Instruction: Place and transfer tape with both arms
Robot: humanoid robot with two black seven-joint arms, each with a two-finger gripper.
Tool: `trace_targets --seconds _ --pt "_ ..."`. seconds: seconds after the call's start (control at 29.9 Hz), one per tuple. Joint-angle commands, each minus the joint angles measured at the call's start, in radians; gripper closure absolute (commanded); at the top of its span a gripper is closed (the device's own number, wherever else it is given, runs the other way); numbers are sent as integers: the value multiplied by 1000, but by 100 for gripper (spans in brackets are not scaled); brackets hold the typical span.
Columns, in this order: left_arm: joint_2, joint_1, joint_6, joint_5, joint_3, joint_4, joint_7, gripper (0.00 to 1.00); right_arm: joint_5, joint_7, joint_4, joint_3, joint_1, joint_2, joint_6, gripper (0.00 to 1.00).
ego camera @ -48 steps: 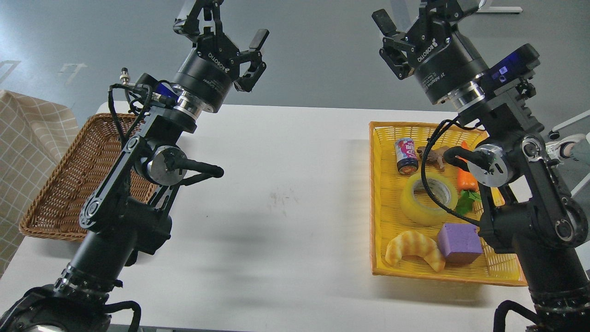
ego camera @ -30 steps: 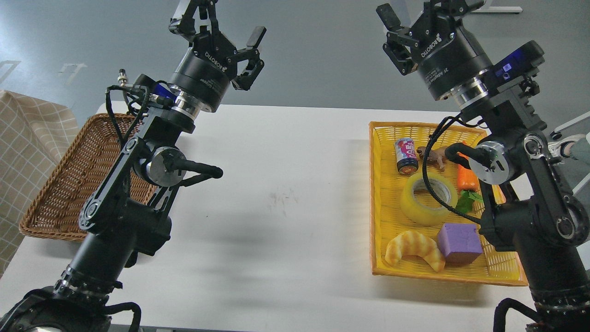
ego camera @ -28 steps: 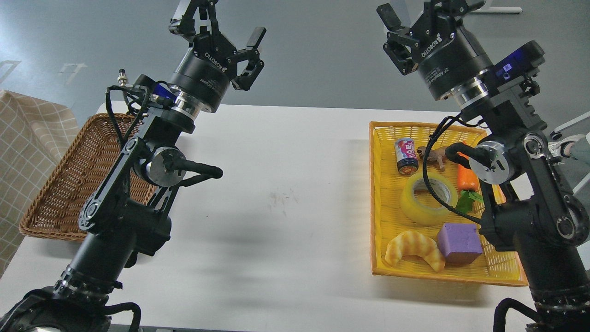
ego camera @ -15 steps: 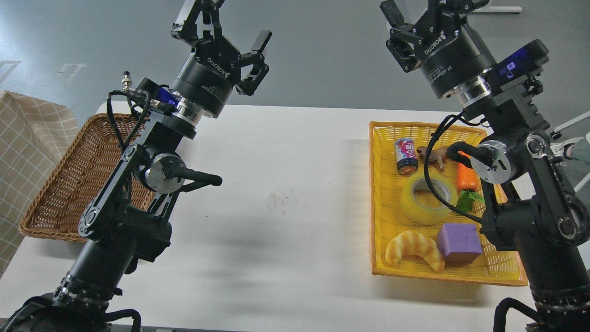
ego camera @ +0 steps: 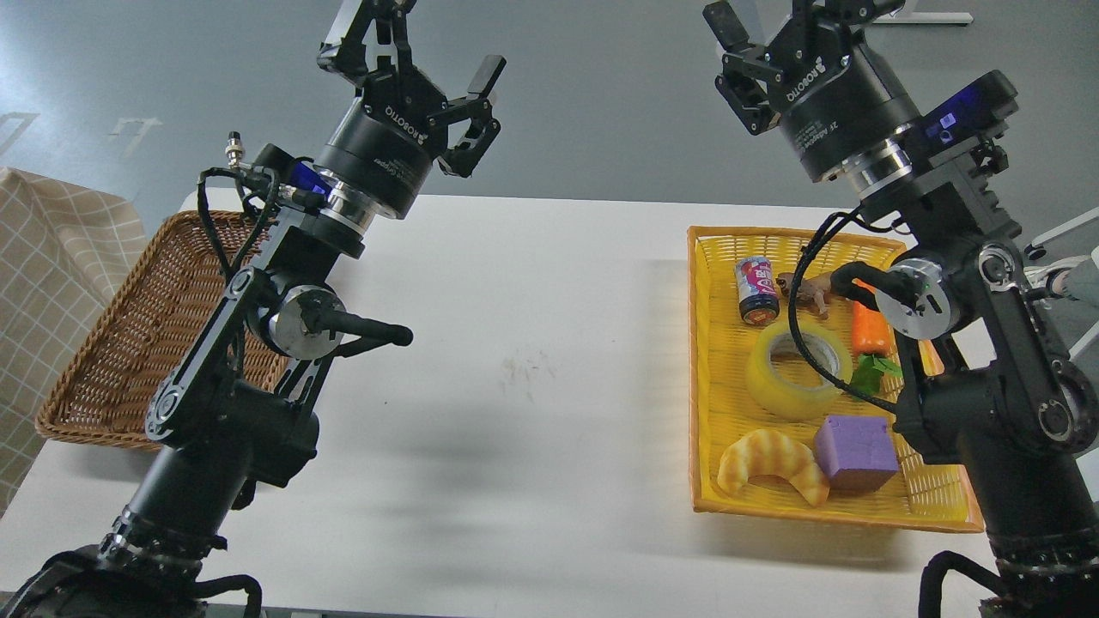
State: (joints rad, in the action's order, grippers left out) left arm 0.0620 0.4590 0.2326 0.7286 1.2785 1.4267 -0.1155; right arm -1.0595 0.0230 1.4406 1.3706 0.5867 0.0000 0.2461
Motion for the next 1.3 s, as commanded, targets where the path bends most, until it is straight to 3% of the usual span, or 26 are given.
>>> trace_targets --seconds 0.0,0.97,1.27 --pt "-1 1 -2 0 4 0 -1 2 -1 2 0 1 -4 0 -7 0" --pt "-1 1 -16 -35 21 -12 0 2 -1 6 -2 1 8 0 -17 0" --pt "-1 1 -35 -35 19 -11 0 2 -2 5 106 -8 -33 0 -21 2"
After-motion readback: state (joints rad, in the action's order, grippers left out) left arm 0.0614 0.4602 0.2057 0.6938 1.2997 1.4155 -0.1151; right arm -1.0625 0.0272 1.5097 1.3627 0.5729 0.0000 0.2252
